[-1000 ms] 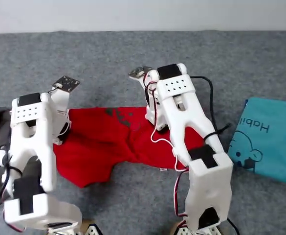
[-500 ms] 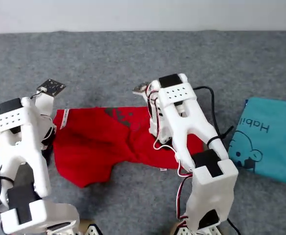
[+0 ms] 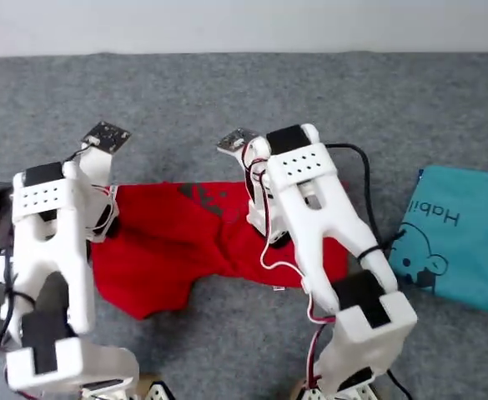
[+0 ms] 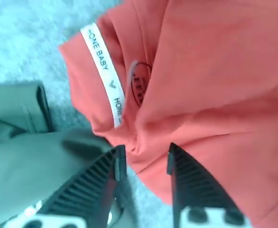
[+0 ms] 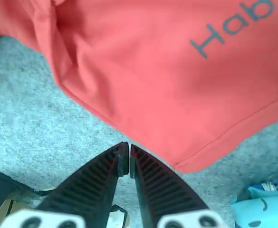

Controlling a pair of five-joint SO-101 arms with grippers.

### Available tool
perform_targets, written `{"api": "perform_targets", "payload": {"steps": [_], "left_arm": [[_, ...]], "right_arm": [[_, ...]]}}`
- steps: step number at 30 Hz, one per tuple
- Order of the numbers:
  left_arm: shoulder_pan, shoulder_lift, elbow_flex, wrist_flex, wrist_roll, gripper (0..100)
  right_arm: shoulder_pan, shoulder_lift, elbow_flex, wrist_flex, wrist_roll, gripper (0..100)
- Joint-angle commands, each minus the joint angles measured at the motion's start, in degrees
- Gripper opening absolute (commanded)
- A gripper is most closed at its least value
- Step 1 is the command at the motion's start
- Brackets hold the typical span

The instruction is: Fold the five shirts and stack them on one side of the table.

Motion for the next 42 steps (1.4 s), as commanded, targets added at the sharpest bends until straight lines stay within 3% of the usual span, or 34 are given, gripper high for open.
{"api": "perform_targets", "payload": {"steps": [1, 5, 10, 26, 30, 42], "left_arm": [[0.5, 3.3, -0.7, -2.1, 0.7, 16], [0.6, 6.9, -0.7, -3.8, 0.6, 13], [0.6, 7.4, -0.7, -1.9, -1.8, 0], [-4.4, 3.9, -5.4, 7.7, -14.1, 1], [-4.3, 4.0, -6.2, 7.6, -14.4, 1], [-6.8, 4.0, -8.5, 12.2, -25.3, 1]], "right_arm": [[0.2, -5.5, 1.7, 2.0, -0.5, 1.4], [0.2, -6.6, 3.9, 2.0, -0.6, 1.4], [0.2, -7.1, 4.0, 2.0, -0.6, 1.4], [0.1, -6.5, 4.0, 1.5, -0.3, 1.4], [0.0, -6.5, 4.0, 1.6, -0.3, 1.4], [-0.1, -6.5, 4.0, 2.0, -0.3, 1.4]]}}
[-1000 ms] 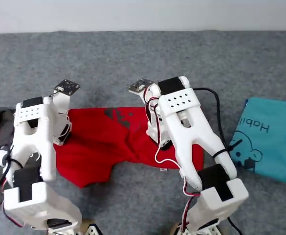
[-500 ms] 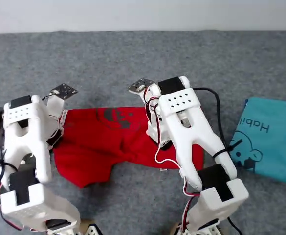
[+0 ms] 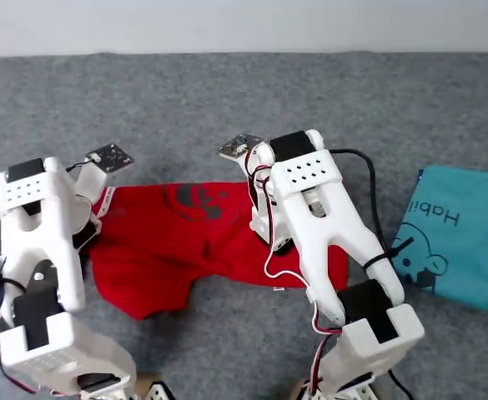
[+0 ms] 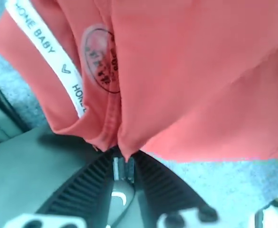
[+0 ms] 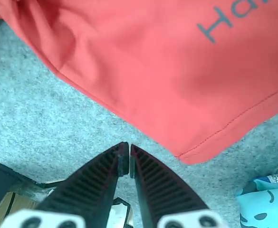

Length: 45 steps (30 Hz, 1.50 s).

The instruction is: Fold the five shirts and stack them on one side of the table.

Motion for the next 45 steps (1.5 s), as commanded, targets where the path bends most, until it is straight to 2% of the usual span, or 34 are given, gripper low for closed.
{"api": "perform_targets", "payload": {"steps": [1, 13, 18, 23, 28, 32, 34, 37, 40, 45], "left_arm": [[-1.4, -2.8, -2.6, 1.6, -2.1, 1], [-1.9, 3.7, -2.8, 1.5, -2.8, 2], [-1.8, 1.1, -4.0, 1.5, 3.1, 11], [0.0, -3.9, -5.4, 3.0, 5.6, 14], [4.8, -9.1, -5.4, 5.6, 8.4, 14], [7.5, -10.1, -5.1, 2.5, 13.3, 13], [8.7, -9.8, -5.1, 1.5, 17.1, 10], [10.6, -10.1, -5.1, 1.9, 18.3, 5], [10.8, -10.4, -5.2, 2.0, 18.4, 1], [10.5, -10.4, -5.3, 4.8, 18.4, 1]], "right_arm": [[-0.1, -3.1, -0.4, 2.0, -0.2, 1.4], [-0.2, -3.1, -0.4, 2.2, -0.4, 1.4], [0.0, -3.1, -0.4, 2.1, -0.2, 1.4], [1.1, -3.1, -0.4, 0.5, 0.0, 1.4], [6.4, -2.7, -0.4, -4.7, 0.3, 1.4], [13.5, 1.8, -0.4, -10.2, 6.0, 1.5], [17.0, 5.2, -0.5, -13.0, 7.7, 1.5], [20.9, 10.0, -0.7, -18.0, 9.3, 1.5], [22.4, 13.8, -0.7, -22.4, 11.2, 1.5], [22.5, 19.0, -6.5, -26.2, 12.2, 1.5]]}}
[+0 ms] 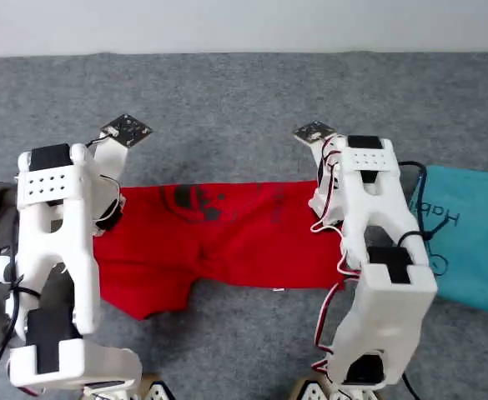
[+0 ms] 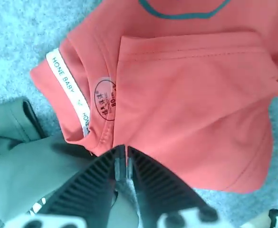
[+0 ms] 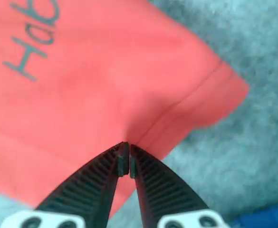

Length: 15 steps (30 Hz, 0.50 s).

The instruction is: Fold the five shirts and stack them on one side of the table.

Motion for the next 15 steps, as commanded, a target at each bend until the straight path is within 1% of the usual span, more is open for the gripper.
{"api": "perform_targets", "payload": {"steps": [1, 3, 7, 11, 15], "left_arm": [[0.2, -2.8, -1.8, 2.1, 0.5, 1], [0.2, -2.9, -1.8, 2.1, 0.5, 1], [0.2, -3.1, -2.0, 2.1, 3.4, 1], [-0.4, -6.6, -1.9, 2.0, 3.7, 1], [-0.4, -11.2, -1.8, 2.0, 3.8, 1]], "right_arm": [[0.7, 2.1, -8.0, -1.5, 0.8, 1.5], [0.7, 4.8, -13.1, -1.0, 0.8, 1.5], [2.2, 10.7, -22.2, 2.1, 0.8, 1.5], [4.5, 15.0, -29.9, 7.8, 0.8, 1.5], [3.8, 15.4, -36.7, 16.0, 0.8, 1.5]]}}
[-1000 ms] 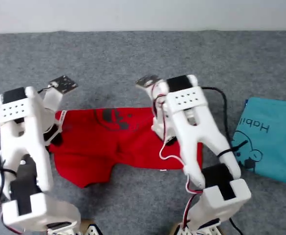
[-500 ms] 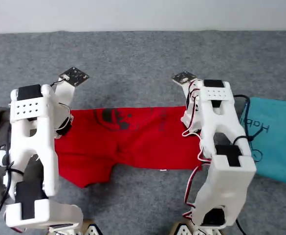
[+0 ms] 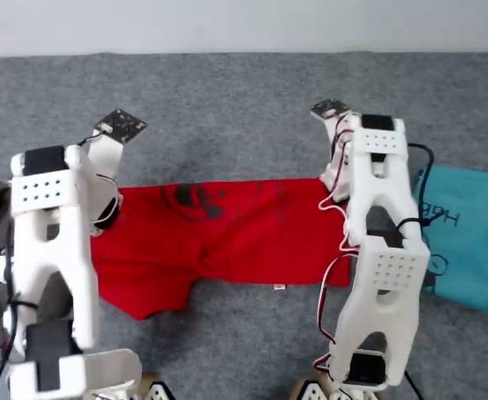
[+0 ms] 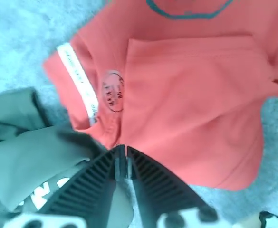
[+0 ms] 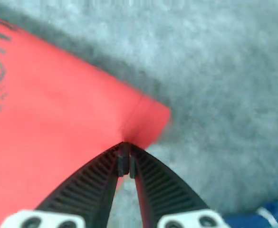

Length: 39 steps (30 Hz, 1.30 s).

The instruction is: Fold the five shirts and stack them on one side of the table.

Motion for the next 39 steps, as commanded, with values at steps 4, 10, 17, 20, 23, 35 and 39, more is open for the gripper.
{"api": "perform_targets", "payload": {"steps": [4, 10, 17, 20, 23, 35, 39], "left_arm": [[-0.4, -7.9, -1.6, 0.4, 0.6, 1], [-0.4, -9.4, -1.6, 0.7, 4.7, 1], [-6.4, -12.3, -2.0, 3.6, 4.7, 1], [-12.7, -15.0, -2.0, 3.6, 4.5, 1], [-19.2, -16.2, -1.9, 3.6, 4.4, 1], [-34.9, -16.1, -1.6, 3.5, 4.2, 1], [-36.7, -16.2, -1.6, 3.5, 4.2, 1]], "right_arm": [[-2.0, -0.5, -12.2, 11.6, 0.3, 1.5], [0.0, 3.6, -12.4, 5.6, 0.5, 1.5], [-1.9, 2.9, -15.6, 12.7, 0.4, 1.5], [-5.9, 0.4, -16.5, 16.5, 0.0, 1.4], [-9.8, -5.1, -13.5, 16.3, -1.6, 1.7], [-38.5, -23.7, 9.1, 16.1, -6.2, 19.6], [-49.3, -23.2, 9.8, 15.2, -6.2, 21.3]]}}
